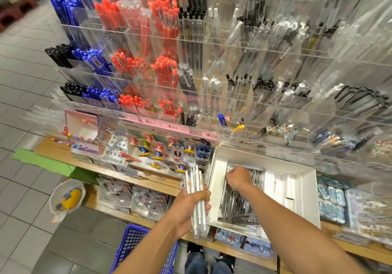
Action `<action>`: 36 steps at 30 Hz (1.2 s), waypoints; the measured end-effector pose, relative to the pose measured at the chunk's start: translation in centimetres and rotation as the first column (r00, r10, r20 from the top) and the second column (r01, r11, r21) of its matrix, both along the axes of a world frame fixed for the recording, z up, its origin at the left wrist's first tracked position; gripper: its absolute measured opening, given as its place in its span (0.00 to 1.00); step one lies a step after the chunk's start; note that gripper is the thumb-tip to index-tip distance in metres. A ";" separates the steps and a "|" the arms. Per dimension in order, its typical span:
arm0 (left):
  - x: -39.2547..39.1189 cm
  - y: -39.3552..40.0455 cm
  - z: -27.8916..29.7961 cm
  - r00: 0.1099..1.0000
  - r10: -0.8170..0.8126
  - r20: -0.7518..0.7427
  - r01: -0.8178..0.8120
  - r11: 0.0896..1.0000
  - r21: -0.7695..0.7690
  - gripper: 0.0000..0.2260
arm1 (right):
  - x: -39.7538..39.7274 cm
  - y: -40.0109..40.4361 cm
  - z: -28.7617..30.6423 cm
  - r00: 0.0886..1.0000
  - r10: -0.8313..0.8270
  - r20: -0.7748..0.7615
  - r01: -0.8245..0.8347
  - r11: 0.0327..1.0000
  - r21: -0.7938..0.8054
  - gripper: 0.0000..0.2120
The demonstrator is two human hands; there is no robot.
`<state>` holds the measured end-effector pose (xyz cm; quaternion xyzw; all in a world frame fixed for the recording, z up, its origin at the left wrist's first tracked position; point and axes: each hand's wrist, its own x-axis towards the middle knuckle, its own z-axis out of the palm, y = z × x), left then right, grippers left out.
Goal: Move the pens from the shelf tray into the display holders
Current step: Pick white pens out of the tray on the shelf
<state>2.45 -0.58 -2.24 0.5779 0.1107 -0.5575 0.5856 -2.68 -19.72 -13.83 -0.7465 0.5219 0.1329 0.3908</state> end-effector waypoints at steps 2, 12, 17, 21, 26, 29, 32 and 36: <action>0.0 0.0 0.0 1.000 0.006 -0.003 -0.006 1.000 -0.002 0.09 | -0.2 -0.2 0.3 1.000 -0.006 0.016 0.006 1.000 0.015 0.17; 0.0 -0.5 -0.3 1.000 0.013 -0.005 -0.013 1.000 -0.005 0.10 | -2.7 0.1 5.9 0.924 -0.129 0.360 0.058 0.978 0.202 0.02; -0.4 -1.1 -0.5 0.994 0.007 0.105 0.001 0.997 -0.083 0.25 | -3.5 2.2 10.3 0.827 -0.192 0.529 -0.113 0.865 0.489 0.06; -1.0 -1.4 -0.6 0.995 -0.084 0.058 0.093 0.978 -0.188 0.26 | -3.6 3.4 11.5 0.784 -0.271 0.559 -0.141 0.799 0.585 0.07; -1.5 -1.4 -0.5 0.993 -0.115 -0.002 0.114 0.986 -0.119 0.21 | -3.9 1.5 9.7 0.874 -0.020 0.486 -0.147 0.942 0.302 0.07; -1.1 -0.7 -0.6 0.996 -0.090 -0.028 0.088 0.993 -0.076 0.23 | -3.9 -2.1 7.2 0.947 0.238 0.216 -0.201 0.963 -0.181 0.11; -0.6 0.2 -0.8 0.997 -0.081 -0.018 0.080 0.995 -0.056 0.26 | -3.4 -3.9 5.0 0.905 0.403 -0.136 -0.425 0.847 -0.318 0.16; 0.1 1.3 -1.6 0.997 -0.074 -0.006 0.074 0.997 -0.030 0.27 | -1.7 -3.3 3.9 0.813 0.457 -0.361 -0.571 0.747 -0.339 0.12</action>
